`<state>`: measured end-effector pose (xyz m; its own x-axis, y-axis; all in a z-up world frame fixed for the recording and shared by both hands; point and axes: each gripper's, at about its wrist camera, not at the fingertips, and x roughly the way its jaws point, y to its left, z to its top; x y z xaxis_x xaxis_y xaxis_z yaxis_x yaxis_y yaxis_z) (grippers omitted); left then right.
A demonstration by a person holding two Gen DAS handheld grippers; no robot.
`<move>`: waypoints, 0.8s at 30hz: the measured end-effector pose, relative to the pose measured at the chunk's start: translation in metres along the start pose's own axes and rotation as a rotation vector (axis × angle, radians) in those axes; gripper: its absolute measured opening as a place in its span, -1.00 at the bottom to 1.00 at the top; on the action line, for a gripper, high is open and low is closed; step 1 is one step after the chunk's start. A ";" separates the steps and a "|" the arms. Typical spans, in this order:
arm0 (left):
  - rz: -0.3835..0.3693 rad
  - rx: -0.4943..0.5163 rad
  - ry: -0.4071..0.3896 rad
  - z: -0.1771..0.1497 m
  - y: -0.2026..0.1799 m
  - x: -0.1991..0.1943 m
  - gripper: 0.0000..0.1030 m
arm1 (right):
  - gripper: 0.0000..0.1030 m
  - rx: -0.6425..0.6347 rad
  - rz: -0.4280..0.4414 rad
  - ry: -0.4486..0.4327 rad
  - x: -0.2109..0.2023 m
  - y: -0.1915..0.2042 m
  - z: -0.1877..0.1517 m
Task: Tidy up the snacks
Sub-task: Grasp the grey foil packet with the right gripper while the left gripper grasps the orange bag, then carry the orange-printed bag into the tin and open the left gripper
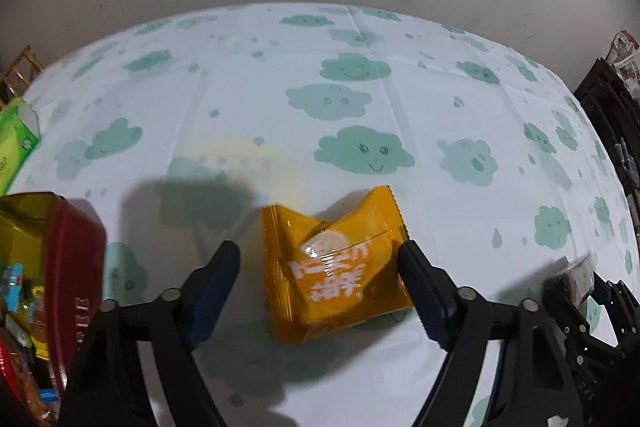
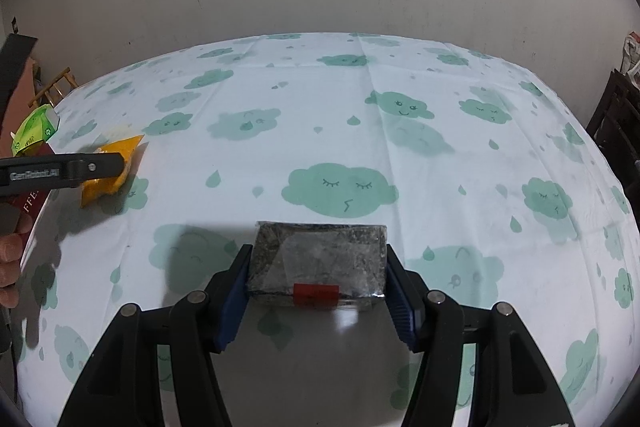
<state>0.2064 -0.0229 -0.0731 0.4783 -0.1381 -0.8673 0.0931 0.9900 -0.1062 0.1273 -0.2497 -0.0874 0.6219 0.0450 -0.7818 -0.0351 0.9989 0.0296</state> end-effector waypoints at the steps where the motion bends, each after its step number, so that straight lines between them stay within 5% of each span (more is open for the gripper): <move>1: -0.017 -0.008 0.000 0.000 0.000 0.000 0.32 | 0.20 0.000 0.000 0.000 0.000 0.000 0.000; 9: 0.021 0.050 -0.029 -0.009 -0.008 -0.004 -0.55 | 0.20 0.000 0.000 0.000 0.000 0.000 0.000; 24: 0.036 0.014 -0.013 -0.034 0.006 -0.027 -0.62 | 0.20 -0.022 -0.028 0.007 0.001 0.004 0.001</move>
<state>0.1644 -0.0118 -0.0668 0.4932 -0.1028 -0.8638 0.0880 0.9938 -0.0680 0.1284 -0.2457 -0.0869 0.6175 0.0169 -0.7864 -0.0350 0.9994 -0.0060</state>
